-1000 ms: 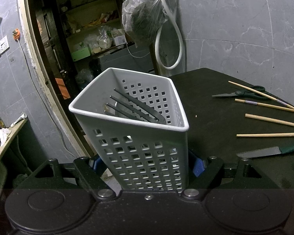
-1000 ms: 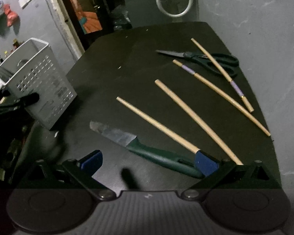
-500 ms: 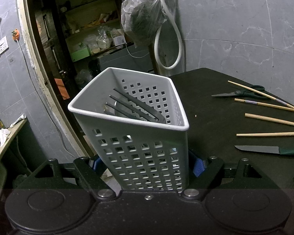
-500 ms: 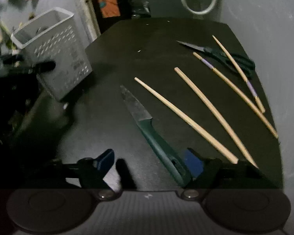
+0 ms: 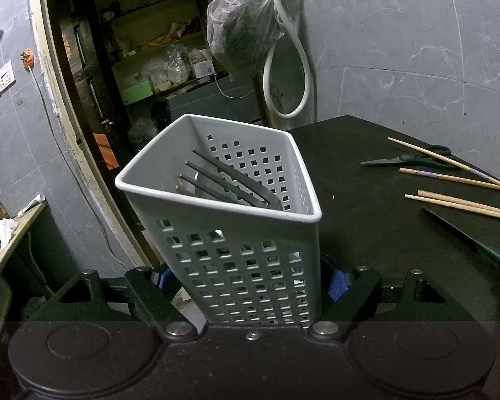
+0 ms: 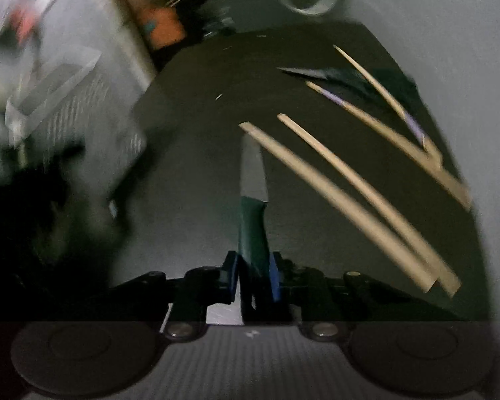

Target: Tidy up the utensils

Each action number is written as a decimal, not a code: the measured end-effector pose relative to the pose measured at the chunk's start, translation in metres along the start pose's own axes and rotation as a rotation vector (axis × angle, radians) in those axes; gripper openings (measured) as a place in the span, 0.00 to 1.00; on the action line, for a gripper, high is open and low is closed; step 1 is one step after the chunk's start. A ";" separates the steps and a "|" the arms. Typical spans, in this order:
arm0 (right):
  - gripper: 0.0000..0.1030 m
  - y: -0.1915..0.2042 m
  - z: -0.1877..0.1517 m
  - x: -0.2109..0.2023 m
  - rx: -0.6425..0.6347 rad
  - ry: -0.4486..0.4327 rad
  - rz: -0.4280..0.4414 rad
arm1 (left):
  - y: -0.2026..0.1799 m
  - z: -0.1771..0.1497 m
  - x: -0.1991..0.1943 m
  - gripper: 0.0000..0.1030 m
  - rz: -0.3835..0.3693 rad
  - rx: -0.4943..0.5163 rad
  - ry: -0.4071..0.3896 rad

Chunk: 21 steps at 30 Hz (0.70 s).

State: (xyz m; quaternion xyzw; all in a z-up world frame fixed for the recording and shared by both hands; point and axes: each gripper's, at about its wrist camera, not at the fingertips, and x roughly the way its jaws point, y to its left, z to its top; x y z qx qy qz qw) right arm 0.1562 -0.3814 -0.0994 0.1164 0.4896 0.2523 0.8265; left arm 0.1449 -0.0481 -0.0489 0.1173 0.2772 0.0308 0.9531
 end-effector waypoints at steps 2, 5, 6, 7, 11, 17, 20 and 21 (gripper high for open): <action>0.21 -0.010 -0.001 0.002 0.113 -0.001 0.050 | 0.000 0.000 0.000 0.82 0.000 0.001 0.000; 0.21 -0.023 -0.007 0.004 0.239 -0.012 0.111 | 0.000 0.000 0.000 0.82 0.000 0.000 0.000; 0.21 -0.027 -0.009 0.004 0.268 -0.017 0.127 | 0.000 0.000 0.000 0.82 0.000 0.000 0.000; 0.21 -0.030 -0.010 0.004 0.290 -0.022 0.140 | 0.000 0.000 0.000 0.82 0.000 0.001 0.000; 0.21 -0.044 -0.017 0.002 0.378 -0.059 0.169 | -0.001 0.000 0.000 0.82 -0.001 0.002 0.001; 0.22 -0.056 -0.033 -0.005 0.453 -0.127 0.177 | -0.001 0.001 0.002 0.82 -0.005 0.013 0.003; 0.22 -0.060 -0.043 -0.009 0.491 -0.160 0.180 | 0.000 0.001 0.003 0.82 -0.007 0.020 0.005; 0.21 -0.061 -0.045 -0.010 0.504 -0.171 0.180 | 0.000 0.002 0.003 0.82 -0.008 0.022 0.006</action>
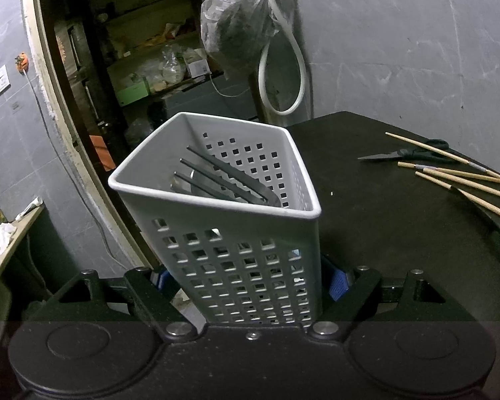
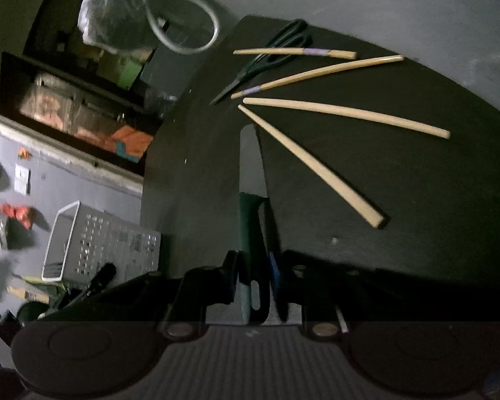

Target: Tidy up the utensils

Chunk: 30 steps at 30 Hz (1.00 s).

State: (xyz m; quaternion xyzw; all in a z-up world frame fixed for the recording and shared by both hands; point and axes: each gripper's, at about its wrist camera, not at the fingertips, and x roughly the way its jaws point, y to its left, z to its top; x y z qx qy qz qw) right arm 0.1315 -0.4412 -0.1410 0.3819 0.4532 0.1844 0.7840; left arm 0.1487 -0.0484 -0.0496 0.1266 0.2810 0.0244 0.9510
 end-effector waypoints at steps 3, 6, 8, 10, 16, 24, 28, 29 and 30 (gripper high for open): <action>0.22 -0.004 -0.004 -0.003 0.026 -0.024 0.005 | 0.001 0.000 0.001 0.82 -0.003 0.003 0.002; 0.22 -0.008 -0.006 -0.006 0.053 -0.047 0.012 | 0.001 0.000 0.002 0.82 -0.005 0.006 0.002; 0.22 -0.013 -0.009 -0.008 0.085 -0.069 0.023 | 0.001 0.000 0.003 0.82 -0.006 0.008 0.002; 0.23 -0.017 -0.012 -0.010 0.112 -0.091 0.029 | 0.002 0.000 0.003 0.82 -0.006 0.011 0.003; 0.22 -0.012 -0.016 -0.012 0.081 -0.132 -0.015 | 0.001 0.000 0.005 0.83 -0.008 0.018 0.006; 0.22 -0.001 -0.014 -0.012 -0.012 -0.150 -0.086 | 0.001 0.000 0.005 0.83 -0.007 0.017 0.006; 0.21 0.021 -0.013 -0.004 -0.172 -0.106 -0.154 | 0.001 0.000 0.005 0.83 -0.007 0.017 0.006; 0.21 0.029 -0.013 -0.001 -0.226 -0.093 -0.181 | 0.001 0.000 0.005 0.83 -0.007 0.017 0.006; 0.21 0.034 -0.014 0.001 -0.259 -0.083 -0.199 | 0.001 0.000 0.005 0.83 -0.007 0.017 0.006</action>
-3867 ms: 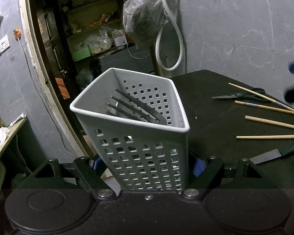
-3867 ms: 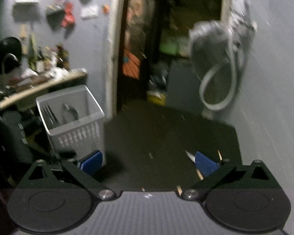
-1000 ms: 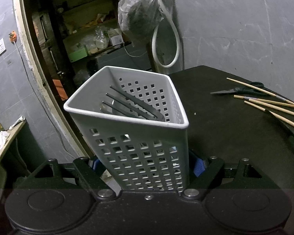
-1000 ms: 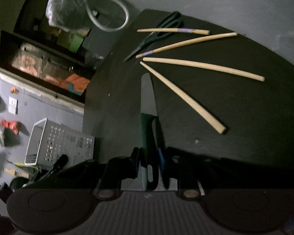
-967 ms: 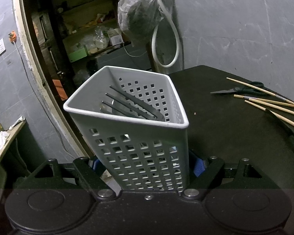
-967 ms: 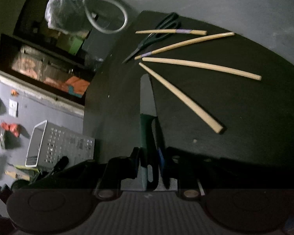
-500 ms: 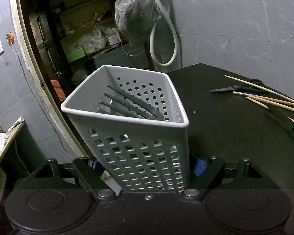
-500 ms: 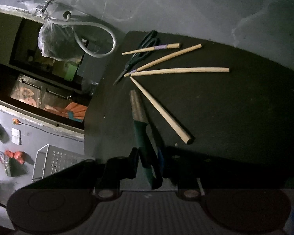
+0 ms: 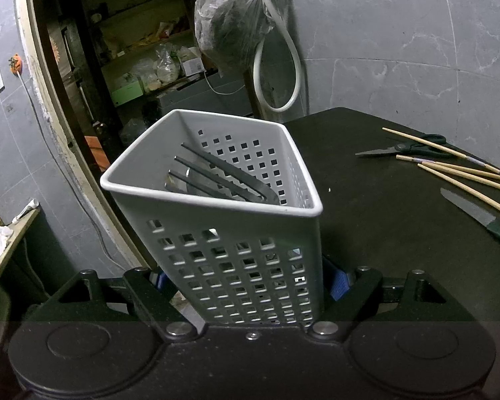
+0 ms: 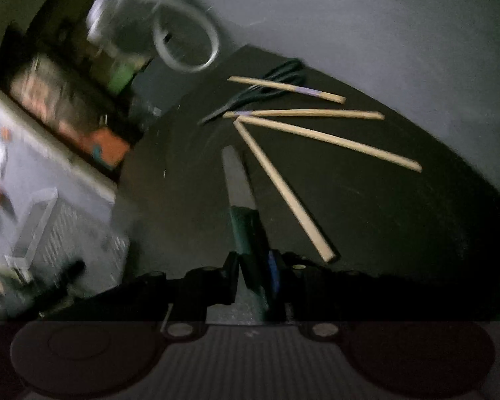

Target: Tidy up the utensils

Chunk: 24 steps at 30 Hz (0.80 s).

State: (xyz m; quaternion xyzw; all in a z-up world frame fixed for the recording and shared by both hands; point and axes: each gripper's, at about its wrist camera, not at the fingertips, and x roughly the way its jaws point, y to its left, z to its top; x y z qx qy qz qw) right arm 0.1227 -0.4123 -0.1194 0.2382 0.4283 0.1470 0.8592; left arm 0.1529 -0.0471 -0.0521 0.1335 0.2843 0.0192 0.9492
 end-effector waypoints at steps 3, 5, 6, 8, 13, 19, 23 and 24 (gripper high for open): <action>0.20 0.010 0.002 0.003 -0.029 0.011 -0.032 | 0.000 0.000 0.000 0.83 0.000 0.000 0.000; 0.20 0.008 0.002 0.004 -0.002 0.008 -0.030 | 0.000 0.000 0.000 0.83 0.000 -0.001 0.000; 0.20 0.008 0.002 0.004 -0.001 0.010 -0.029 | 0.000 0.000 0.000 0.82 -0.001 -0.001 0.001; 0.20 0.007 0.003 0.004 -0.017 0.021 -0.029 | -0.001 0.000 0.002 0.82 -0.002 -0.003 0.001; 0.35 0.022 0.006 0.010 -0.138 0.043 -0.051 | -0.002 0.000 0.002 0.82 -0.002 -0.002 0.001; 0.42 0.055 0.006 0.024 -0.378 0.091 -0.148 | -0.001 0.000 0.002 0.82 -0.002 -0.002 0.001; 0.20 0.066 0.006 0.032 -0.455 0.109 -0.218 | -0.001 0.000 0.002 0.82 -0.003 -0.003 0.001; 0.20 0.065 0.009 0.032 -0.430 0.113 -0.218 | -0.001 0.000 0.002 0.82 -0.003 -0.004 0.001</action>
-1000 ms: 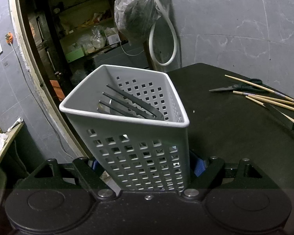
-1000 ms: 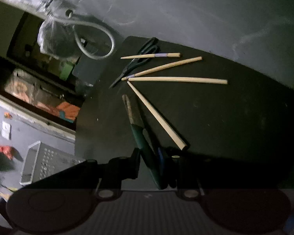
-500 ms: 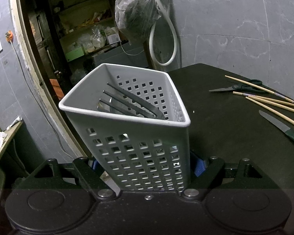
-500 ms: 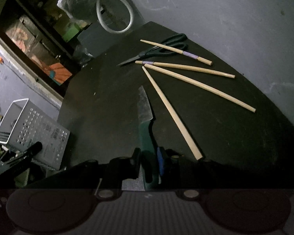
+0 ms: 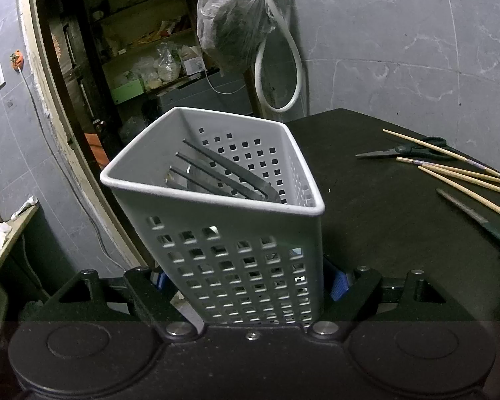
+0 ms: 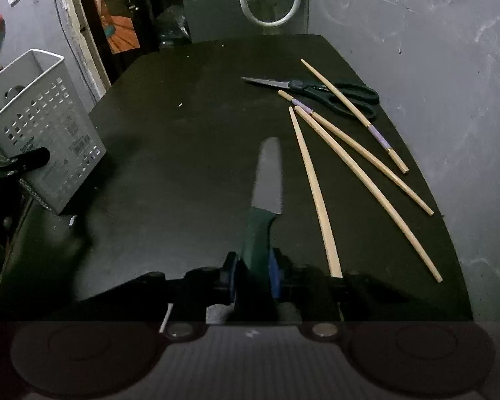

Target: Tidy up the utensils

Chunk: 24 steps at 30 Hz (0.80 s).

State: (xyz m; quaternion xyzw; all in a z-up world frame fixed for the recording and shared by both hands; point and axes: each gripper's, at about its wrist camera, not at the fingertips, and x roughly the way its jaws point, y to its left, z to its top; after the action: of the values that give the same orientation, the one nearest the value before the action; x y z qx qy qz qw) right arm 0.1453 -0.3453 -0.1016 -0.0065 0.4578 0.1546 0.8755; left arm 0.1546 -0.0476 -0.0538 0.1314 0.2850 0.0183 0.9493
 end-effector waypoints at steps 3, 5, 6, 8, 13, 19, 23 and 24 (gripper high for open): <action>0.20 -0.028 0.002 0.000 0.278 0.018 0.127 | 0.000 0.000 0.001 0.82 0.000 -0.001 0.001; 0.20 -0.054 -0.012 0.003 0.535 -0.001 0.251 | -0.001 0.000 0.001 0.82 0.000 0.004 0.001; 0.20 -0.066 -0.023 0.004 0.654 -0.023 0.307 | -0.001 0.000 0.001 0.82 0.000 0.004 0.001; 0.22 -0.088 -0.046 0.007 0.860 -0.062 0.383 | -0.002 0.000 0.002 0.82 -0.001 0.012 0.002; 0.12 -0.100 -0.072 0.002 0.963 -0.128 0.376 | -0.004 -0.001 0.003 0.83 -0.002 0.036 0.009; 0.11 -0.080 -0.057 -0.009 0.753 -0.133 0.251 | -0.005 0.000 0.005 0.83 -0.014 0.043 0.013; 0.13 -0.065 -0.042 -0.016 0.635 -0.112 0.192 | -0.004 -0.001 0.005 0.83 -0.020 0.041 0.013; 0.14 -0.062 -0.039 -0.016 0.613 -0.106 0.184 | -0.004 -0.001 0.005 0.83 -0.019 0.041 0.013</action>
State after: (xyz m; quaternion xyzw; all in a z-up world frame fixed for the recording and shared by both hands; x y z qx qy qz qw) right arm 0.1225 -0.4148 -0.1195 0.3071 0.4356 0.0882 0.8415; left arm 0.1582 -0.0502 -0.0583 0.1478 0.2926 0.0041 0.9447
